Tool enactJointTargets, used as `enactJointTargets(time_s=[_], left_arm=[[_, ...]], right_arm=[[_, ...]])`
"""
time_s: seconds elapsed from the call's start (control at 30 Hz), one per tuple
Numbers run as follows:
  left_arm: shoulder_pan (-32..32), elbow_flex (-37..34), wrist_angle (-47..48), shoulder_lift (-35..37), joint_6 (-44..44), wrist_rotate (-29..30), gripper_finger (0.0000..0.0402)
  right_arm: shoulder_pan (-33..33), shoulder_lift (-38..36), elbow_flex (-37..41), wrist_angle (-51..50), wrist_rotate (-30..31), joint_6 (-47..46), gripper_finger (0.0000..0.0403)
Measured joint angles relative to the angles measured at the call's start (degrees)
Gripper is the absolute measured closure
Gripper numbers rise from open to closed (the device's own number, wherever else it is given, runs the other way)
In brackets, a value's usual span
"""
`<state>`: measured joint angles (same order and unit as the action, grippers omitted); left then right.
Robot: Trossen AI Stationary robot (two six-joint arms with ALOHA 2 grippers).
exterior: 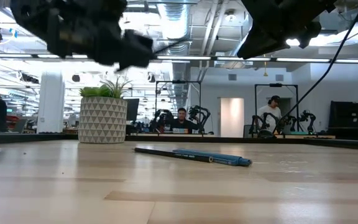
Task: Sort pens & pencils
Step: Put the black pen into the transparent bin
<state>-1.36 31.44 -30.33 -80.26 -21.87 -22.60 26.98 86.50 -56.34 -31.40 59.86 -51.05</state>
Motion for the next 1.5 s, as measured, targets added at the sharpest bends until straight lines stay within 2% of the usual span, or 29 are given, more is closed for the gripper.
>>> enactJointTargets(time_s=[0.17, 0.37, 0.53, 0.63, 0.77, 0.9, 1.07, 1.37, 1.43, 1.5], left_arm=[[-1.25, 0.06, 1.71, 7.04, 0.11, 4.0, 0.0382], [-3.56, 0.07, -0.79, 9.56, 1.45, 15.19, 0.0381], [-5.26, 0.76, -1.71, 9.11, 4.59, 17.46, 0.0381], [-7.33, 0.76, -3.41, 8.91, 4.85, 22.96, 0.0381], [-10.02, 0.76, -5.18, 8.89, 5.05, 31.91, 0.0381], [-12.32, 0.76, -7.57, 8.89, 4.71, 34.4, 0.0381], [-15.49, 0.76, -10.71, 8.89, 4.27, 34.91, 0.0381], [-17.99, 0.76, -11.23, 8.89, 3.67, 36.93, 0.0381], [-18.0, 0.76, -11.23, 8.89, 3.67, 36.95, 0.0381], [-17.99, 0.76, -11.23, 8.89, 3.67, 36.97, 0.0381]], right_arm=[[0.0, 0.77, -0.07, 1.31, 0.13, -0.01, 0.0305], [0.0, 5.34, -0.07, 2.77, 2.09, 0.12, 0.0305], [0.8, 9.78, -0.34, 6.89, 9.78, 0.55, 0.0305], [1.8, 11.0, -1.24, 7.03, 14.34, 0.78, 0.0305], [4.68, 11.23, -3.17, 7.98, 22.12, 5.86, 0.0305], [8.32, 11.19, -5.01, 8.32, 29.78, 9.02, 0.0305], [11.85, 11.28, -6.06, 8.28, 30.25, 10.64, 0.0305], [14.25, 11.43, -6.05, 9.07, 30.12, 6.02, 0.0305], [13.93, 11.43, -6.05, 9.85, 27.8, 6.43, 0.0305], [13.08, 11.43, -6.05, 11.82, 21.51, 9.33, 0.0305]])
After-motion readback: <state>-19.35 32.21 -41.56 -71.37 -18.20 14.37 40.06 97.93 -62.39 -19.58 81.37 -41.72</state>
